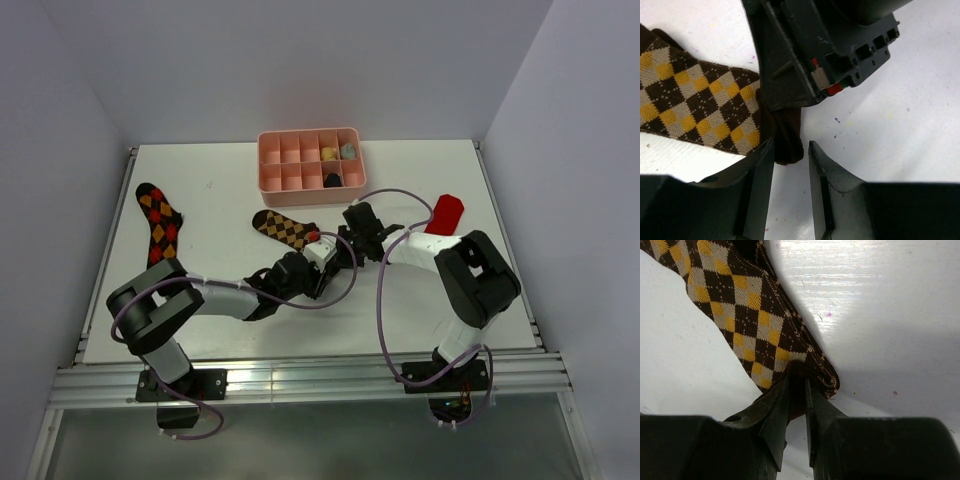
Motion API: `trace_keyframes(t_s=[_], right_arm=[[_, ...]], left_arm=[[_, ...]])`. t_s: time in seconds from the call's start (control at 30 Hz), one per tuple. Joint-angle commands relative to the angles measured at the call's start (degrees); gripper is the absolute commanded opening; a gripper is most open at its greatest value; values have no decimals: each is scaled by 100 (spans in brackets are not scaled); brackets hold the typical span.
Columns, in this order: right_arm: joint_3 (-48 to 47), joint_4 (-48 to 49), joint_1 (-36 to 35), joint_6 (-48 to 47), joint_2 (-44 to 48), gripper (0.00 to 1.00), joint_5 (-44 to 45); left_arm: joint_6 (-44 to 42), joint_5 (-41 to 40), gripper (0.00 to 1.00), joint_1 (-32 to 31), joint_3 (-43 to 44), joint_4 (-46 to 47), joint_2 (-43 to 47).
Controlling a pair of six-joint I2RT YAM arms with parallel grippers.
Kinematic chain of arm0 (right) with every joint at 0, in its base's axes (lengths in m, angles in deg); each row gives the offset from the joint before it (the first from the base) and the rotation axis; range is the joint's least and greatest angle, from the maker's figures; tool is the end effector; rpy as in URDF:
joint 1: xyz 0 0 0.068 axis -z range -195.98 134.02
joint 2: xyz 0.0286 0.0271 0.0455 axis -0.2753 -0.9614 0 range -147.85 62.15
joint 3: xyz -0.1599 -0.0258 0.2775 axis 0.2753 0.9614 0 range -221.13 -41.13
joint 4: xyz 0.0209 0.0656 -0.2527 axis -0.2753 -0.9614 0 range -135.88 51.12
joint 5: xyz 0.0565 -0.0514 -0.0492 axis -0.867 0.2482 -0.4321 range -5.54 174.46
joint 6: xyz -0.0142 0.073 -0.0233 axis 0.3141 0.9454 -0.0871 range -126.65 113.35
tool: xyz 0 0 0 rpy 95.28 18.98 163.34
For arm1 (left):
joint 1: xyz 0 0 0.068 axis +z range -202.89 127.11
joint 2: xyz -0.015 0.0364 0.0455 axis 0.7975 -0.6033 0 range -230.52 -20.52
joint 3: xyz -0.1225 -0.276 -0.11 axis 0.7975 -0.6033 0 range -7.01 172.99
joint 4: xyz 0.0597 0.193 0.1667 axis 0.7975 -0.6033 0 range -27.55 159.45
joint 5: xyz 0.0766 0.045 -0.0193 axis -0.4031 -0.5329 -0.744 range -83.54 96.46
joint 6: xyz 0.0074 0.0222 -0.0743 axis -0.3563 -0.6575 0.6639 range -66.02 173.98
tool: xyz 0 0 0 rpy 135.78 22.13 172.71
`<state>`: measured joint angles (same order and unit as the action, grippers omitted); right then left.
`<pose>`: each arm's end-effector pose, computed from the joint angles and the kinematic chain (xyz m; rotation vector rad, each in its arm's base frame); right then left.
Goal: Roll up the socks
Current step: Roll the sock at the center of the board.
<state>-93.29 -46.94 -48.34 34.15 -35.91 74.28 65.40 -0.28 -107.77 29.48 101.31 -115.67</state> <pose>0.2978 0.2027 0.1769 0.1184 2.6501 0.7038 0.2090 -0.2836 0.1846 0.7027 1.9676 -0.5993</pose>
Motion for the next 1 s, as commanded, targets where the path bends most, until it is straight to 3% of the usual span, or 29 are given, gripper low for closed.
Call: trace_keyframes(t_s=[0.0,0.3,0.97], right_arm=[[119,-346,-7,-116,-266,27,-20],[127,-328,10,-125,-231,27,-72],[145,-302,116,156,-222,29,-81]], left_arm=[[-140,-20,39,-68,253,119,-91],[36,-863,29,-50,359,-100,-258],[449,-785,25,187,447,-487,-399]])
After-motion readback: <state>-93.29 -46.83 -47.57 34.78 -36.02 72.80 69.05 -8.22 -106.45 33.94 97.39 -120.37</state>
